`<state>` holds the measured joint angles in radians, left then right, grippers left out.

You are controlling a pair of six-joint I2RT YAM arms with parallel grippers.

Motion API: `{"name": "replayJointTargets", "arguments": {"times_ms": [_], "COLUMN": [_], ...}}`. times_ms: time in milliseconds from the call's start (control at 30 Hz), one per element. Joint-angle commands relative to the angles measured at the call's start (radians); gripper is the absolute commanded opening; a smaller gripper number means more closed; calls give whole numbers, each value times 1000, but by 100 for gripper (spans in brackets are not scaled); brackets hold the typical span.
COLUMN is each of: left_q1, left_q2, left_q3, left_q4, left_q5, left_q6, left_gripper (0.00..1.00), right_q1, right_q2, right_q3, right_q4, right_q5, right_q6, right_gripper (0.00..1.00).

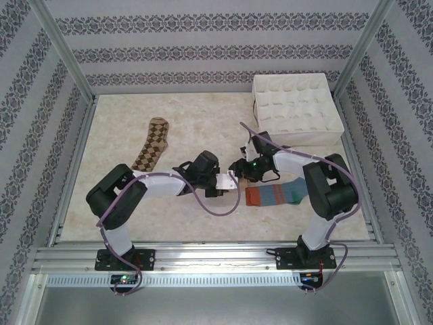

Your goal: Roll the socks

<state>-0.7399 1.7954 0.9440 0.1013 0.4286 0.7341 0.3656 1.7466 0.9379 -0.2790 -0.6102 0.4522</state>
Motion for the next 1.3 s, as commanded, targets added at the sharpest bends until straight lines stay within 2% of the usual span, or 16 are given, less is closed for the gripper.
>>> {"name": "replayJointTargets", "arguments": {"times_ms": [0,133,300,433,533,633,767,867,1033,1167,1267], "left_q1": [51,94,145,181,202,221,225,224,217,167,113], "left_q2": [54,110,147,184,202,210,168,105,-48,-165,-210], "left_q3": [88,174,224,261,258,243,204,139,-27,-173,-218], "left_q4": [-222,-330,-368,-399,-369,-327,-279,-187,42,218,263], "left_q5": [123,208,258,341,392,407,365,329,235,116,23], "left_q6": [-118,-198,-312,-392,-455,-512,-502,-475,-407,-265,-150], "left_gripper": [0,0,0,0,0,0,15,29,38,45,49], "right_q1": [-8,-10,-10,-6,2,18,34,40,45,47,48], "right_q2": [-68,-97,-111,-85,-38,9,49,62,77,93,102], "right_q3": [-48,-66,-92,-86,-65,-35,-9,1,18,25,30], "right_q4": [27,45,67,57,48,14,-23,-43,-77,-89,-97], "right_q5": [8,8,10,25,30,55,93,118,139,133,129], "right_q6": [-26,-31,-20,-18,-16,-24,-25,-18,-20,-21,-20], "right_gripper": [56,56,56,56,47,34,17,11,9,9,10]}}
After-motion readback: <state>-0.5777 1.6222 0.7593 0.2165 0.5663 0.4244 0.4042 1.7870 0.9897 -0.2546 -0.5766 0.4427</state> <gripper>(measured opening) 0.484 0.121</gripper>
